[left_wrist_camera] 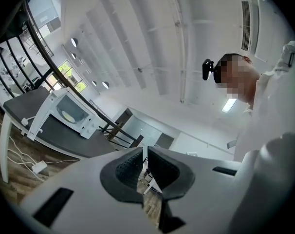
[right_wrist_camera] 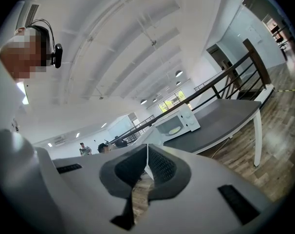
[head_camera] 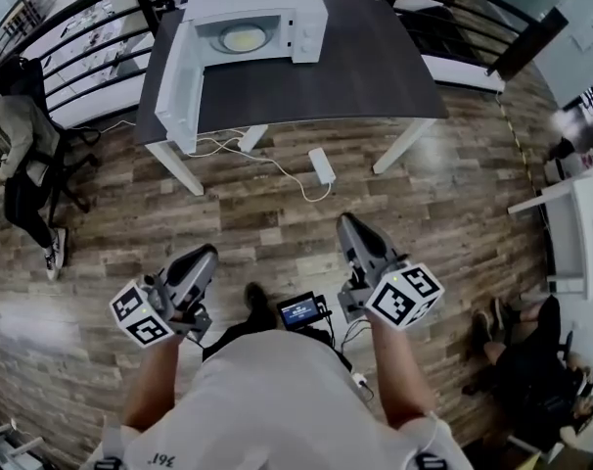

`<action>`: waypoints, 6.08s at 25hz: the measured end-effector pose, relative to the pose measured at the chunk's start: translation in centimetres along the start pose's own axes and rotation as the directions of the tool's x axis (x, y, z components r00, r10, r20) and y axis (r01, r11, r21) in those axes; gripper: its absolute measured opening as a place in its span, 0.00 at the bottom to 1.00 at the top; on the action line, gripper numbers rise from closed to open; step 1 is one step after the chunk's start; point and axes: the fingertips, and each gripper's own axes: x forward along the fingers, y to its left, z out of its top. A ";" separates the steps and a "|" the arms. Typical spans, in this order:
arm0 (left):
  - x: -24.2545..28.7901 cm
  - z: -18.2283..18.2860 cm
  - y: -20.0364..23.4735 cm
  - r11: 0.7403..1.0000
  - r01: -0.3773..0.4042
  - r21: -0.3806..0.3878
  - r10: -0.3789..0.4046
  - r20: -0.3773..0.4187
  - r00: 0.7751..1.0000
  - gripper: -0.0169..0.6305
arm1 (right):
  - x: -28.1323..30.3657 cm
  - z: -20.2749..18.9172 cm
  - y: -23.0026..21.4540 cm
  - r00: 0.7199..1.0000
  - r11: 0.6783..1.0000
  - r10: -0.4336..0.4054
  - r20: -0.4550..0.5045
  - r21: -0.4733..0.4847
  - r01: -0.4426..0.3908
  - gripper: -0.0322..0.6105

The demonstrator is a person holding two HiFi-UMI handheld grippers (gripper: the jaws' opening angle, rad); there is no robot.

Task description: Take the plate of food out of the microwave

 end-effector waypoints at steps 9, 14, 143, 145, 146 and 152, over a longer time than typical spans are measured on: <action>0.2 4.1 6.7 1.000 0.011 -0.005 -0.011 -0.026 1.000 0.08 | 7.5 0.6 1.1 0.999 0.999 -0.035 0.001 -0.012 0.035 0.03; 1.5 4.7 8.3 1.000 0.012 -0.019 -0.013 -0.026 1.000 0.08 | 9.7 1.3 0.2 0.999 0.999 -0.045 -0.009 -0.012 0.045 0.03; 29.6 10.0 53.9 0.885 -0.464 -0.034 0.455 -0.141 0.879 0.08 | 71.1 2.4 -36.1 0.693 0.817 -0.574 -0.436 -0.349 0.458 0.36; 29.7 9.9 53.9 0.886 -0.462 -0.037 0.453 -0.143 0.880 0.08 | 70.8 2.6 -36.1 0.685 0.812 -0.581 -0.440 -0.366 0.454 0.32; 29.8 9.9 53.9 0.887 -0.460 -0.039 0.451 -0.143 0.881 0.08 | 70.6 2.5 -36.1 0.682 0.814 -0.579 -0.446 -0.365 0.452 0.31; 30.4 9.9 54.1 0.890 -0.451 -0.059 0.441 -0.137 0.887 0.08 | 68.8 1.9 -35.9 0.666 0.820 -0.572 -0.478 -0.320 0.475 0.30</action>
